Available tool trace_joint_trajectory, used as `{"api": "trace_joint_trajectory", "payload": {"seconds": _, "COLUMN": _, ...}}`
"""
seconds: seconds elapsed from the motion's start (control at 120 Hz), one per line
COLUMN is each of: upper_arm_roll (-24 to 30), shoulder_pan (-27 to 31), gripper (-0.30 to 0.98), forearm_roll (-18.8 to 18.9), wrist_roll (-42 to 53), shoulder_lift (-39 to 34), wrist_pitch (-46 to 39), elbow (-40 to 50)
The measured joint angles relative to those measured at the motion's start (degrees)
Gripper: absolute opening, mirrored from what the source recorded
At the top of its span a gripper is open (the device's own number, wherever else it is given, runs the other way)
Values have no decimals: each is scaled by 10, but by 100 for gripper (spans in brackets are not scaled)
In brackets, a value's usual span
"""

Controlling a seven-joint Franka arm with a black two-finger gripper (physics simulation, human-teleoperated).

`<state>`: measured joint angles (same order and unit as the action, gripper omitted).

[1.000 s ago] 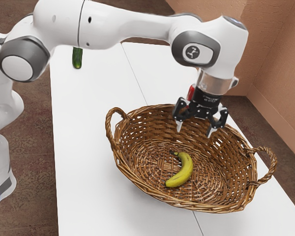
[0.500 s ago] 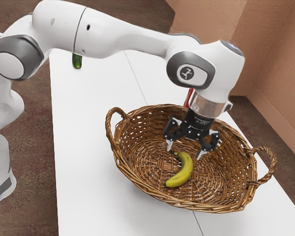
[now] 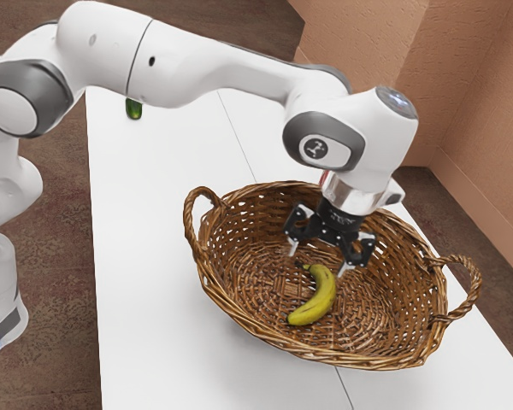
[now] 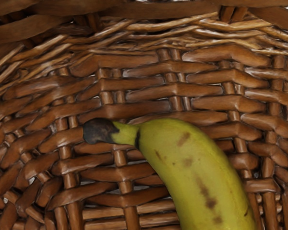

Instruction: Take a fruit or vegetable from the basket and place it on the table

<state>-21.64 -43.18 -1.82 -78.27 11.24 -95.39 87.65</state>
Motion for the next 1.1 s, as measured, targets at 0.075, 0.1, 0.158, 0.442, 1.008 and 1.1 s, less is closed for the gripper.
{"api": "trace_joint_trajectory", "payload": {"seconds": 0.075, "upper_arm_roll": 0, "shoulder_pan": 2, "gripper": 67, "forearm_roll": 0, "wrist_roll": 19, "shoulder_lift": 10, "wrist_pitch": -13, "elbow": 0}}
{"api": "trace_joint_trajectory", "payload": {"seconds": 0.1, "upper_arm_roll": 1, "shoulder_pan": 2, "gripper": 67, "forearm_roll": -1, "wrist_roll": 25, "shoulder_lift": 13, "wrist_pitch": -18, "elbow": 0}}
{"api": "trace_joint_trajectory", "payload": {"seconds": 0.158, "upper_arm_roll": 1, "shoulder_pan": 2, "gripper": 66, "forearm_roll": -2, "wrist_roll": 38, "shoulder_lift": 19, "wrist_pitch": -31, "elbow": -1}}
{"api": "trace_joint_trajectory", "payload": {"seconds": 0.442, "upper_arm_roll": 18, "shoulder_pan": -5, "gripper": 65, "forearm_roll": -15, "wrist_roll": 77, "shoulder_lift": 7, "wrist_pitch": -78, "elbow": 22}}
{"api": "trace_joint_trajectory", "payload": {"seconds": 1.008, "upper_arm_roll": 20, "shoulder_pan": 2, "gripper": 54, "forearm_roll": -52, "wrist_roll": 93, "shoulder_lift": 2, "wrist_pitch": -117, "elbow": 61}}
{"api": "trace_joint_trajectory", "payload": {"seconds": 1.1, "upper_arm_roll": 20, "shoulder_pan": 6, "gripper": 48, "forearm_roll": -57, "wrist_roll": 94, "shoulder_lift": 3, "wrist_pitch": -119, "elbow": 62}}
